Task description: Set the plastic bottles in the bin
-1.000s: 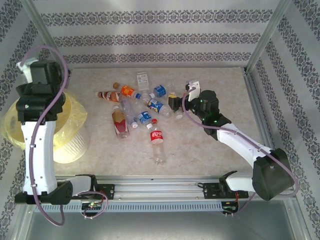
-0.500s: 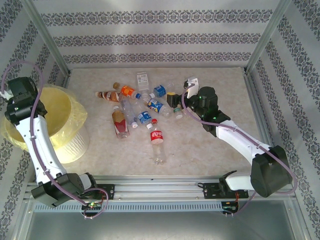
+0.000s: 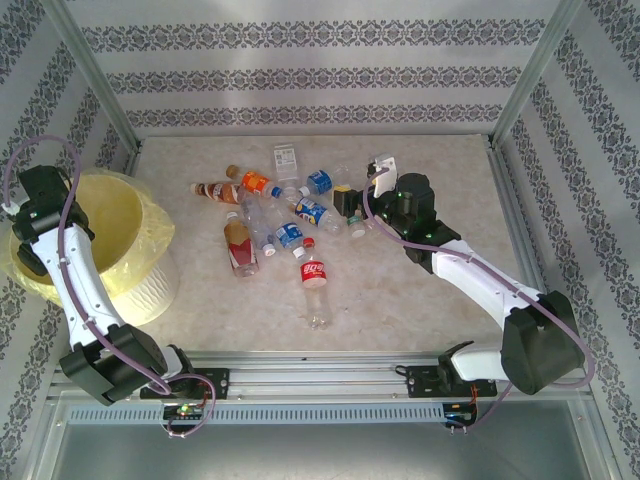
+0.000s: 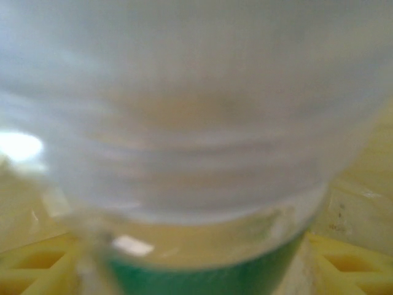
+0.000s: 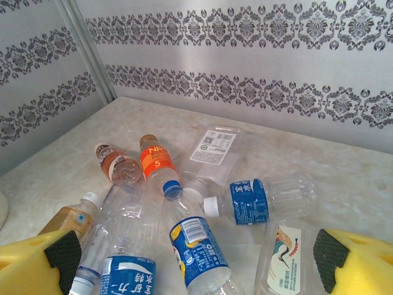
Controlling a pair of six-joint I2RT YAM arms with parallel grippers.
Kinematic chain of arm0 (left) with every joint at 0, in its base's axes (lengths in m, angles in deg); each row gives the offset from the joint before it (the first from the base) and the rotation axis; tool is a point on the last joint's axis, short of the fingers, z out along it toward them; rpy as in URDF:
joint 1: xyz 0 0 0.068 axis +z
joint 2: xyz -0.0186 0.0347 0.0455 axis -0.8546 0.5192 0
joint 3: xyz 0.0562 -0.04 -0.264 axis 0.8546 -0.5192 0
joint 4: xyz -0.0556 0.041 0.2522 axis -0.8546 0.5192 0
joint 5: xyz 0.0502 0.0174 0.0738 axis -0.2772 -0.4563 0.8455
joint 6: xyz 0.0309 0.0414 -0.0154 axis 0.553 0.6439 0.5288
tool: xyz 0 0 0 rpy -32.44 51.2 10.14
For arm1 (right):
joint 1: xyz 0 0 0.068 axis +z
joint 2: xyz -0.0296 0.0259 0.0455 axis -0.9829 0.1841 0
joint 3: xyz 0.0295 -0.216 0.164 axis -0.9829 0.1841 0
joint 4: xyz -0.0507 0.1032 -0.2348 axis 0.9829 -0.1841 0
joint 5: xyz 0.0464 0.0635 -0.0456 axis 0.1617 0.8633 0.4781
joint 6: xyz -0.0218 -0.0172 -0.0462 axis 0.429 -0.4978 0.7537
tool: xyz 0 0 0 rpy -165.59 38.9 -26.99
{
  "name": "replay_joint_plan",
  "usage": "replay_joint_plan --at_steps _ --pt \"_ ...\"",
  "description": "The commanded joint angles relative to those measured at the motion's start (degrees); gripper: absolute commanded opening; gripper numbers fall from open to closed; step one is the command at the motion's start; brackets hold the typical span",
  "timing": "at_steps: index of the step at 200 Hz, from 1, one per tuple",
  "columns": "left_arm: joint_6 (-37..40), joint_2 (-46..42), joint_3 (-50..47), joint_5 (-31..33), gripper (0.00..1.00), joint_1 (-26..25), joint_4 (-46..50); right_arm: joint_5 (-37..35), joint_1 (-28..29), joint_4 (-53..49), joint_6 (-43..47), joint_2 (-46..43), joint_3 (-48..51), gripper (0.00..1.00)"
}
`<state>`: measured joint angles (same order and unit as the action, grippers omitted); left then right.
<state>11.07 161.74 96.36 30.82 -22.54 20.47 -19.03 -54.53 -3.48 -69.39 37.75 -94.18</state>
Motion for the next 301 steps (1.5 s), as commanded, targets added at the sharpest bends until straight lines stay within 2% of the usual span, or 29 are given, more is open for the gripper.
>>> replay_joint_plan --at_steps 1,28,94,116,141,170,188,211,239,284,301 --pt "-1.71 -0.47 0.4 -0.03 0.76 0.73 -1.77 -0.22 -0.43 -1.43 -1.18 -0.05 -1.86 0.98" --pt "-1.27 -1.24 1.53 -4.39 0.85 0.71 -1.81 -3.5 -0.43 -4.27 -1.9 0.28 -1.85 0.98" --pt "-1.62 -3.63 4.89 -16.39 0.89 -1.33 -2.47 -11.04 -0.68 -13.82 -3.01 2.15 -0.78 0.98" --pt "-1.09 -4.93 7.5 -16.26 0.93 -4.41 -2.84 -15.14 -1.17 -18.46 -6.08 4.66 -2.16 0.98" --pt "-1.67 -6.48 9.21 -19.73 0.96 -7.32 -3.94 -18.04 -2.63 -23.5 -11.89 7.71 -4.06 0.97" --pt "-3.91 -8.18 8.57 -24.89 1.0 -11.26 -6.82 -16.44 -4.27 -24.47 -15.38 10.78 -4.52 0.92" --pt "-5.36 -8.79 8.04 -27.15 1.0 -15.8 -9.66 -14.53 -5.37 -25.49 -15.6 12.98 -5.87 0.89" --pt "-6.83 -9.07 7.79 -27.96 1.0 -22.56 -12.62 -12.8 -6.78 -27.25 -16.25 15.84 -7.95 0.77" --pt "-8.88 -9.36 5.63 -31.47 1.0 -28.3 -17.5 -8.35 -7.98 -27.52 -15.17 19.68 -10.18 0.76" --pt "-13.4 -9.24 2.15 -39.92 1.0 -33.3 -24.11 -10.36 -8.01 -30.01 -15.27 24.29 -13.26 0.78" --pt "-14.31 -9.27 1.04 -41.23 1.0 -34.53 -25.84 -12.09 -7.98 -31.15 -15.92 25.97 -14.44 0.75"
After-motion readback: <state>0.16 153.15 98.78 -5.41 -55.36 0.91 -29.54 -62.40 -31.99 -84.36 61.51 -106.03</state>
